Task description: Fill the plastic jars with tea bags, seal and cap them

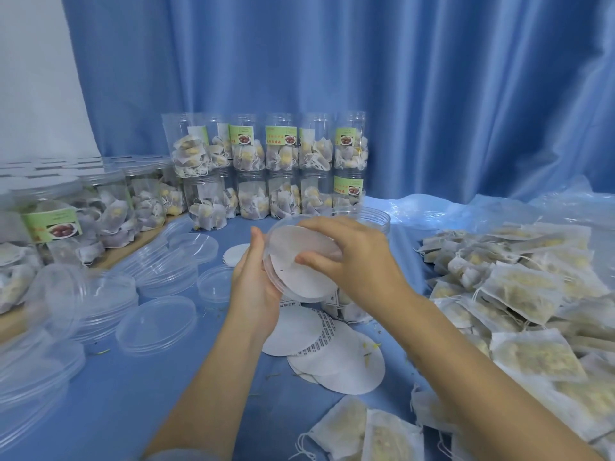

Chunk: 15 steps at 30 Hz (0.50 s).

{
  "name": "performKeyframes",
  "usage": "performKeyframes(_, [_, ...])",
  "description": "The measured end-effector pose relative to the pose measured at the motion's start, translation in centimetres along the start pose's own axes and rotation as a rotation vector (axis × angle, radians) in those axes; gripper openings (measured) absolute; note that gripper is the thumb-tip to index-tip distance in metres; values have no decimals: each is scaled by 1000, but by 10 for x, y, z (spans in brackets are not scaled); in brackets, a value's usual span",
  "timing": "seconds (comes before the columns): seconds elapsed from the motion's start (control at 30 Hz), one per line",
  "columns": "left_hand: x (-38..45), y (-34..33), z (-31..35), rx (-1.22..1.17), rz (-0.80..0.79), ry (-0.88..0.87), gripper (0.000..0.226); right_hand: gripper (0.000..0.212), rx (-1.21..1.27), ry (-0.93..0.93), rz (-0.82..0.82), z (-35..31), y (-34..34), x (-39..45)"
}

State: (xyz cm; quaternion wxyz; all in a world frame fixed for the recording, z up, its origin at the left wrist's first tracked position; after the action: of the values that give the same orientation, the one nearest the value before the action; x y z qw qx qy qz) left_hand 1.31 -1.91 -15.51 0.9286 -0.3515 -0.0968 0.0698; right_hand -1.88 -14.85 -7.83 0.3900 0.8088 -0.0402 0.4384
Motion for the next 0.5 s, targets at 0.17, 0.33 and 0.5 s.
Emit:
performKeyframes(0.17, [-7,-32,6,-2,-223,19,67,64,7,-52,69,-5,16,3])
performKeyframes(0.33, [-8,-53,22,-53,-224,-95,31,59,476,-286,154,3,35,3])
performKeyframes(0.5, [-2,-83,22,37,-150,-80,20,21,633,-370,156,10,41,7])
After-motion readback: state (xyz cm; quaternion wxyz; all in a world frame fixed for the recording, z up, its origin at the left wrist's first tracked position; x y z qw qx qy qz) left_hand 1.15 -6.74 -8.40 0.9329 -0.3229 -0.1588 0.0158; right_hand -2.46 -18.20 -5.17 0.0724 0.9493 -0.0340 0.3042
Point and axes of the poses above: each hand's wrist, its own x-axis towards the middle knuckle, its own y-axis out of the back of the hand, z = x × y, the point moved 7 cm from there along x, towards the middle knuckle, and after that the axes turned 7 degrees about -x, right-handed, at the moved point
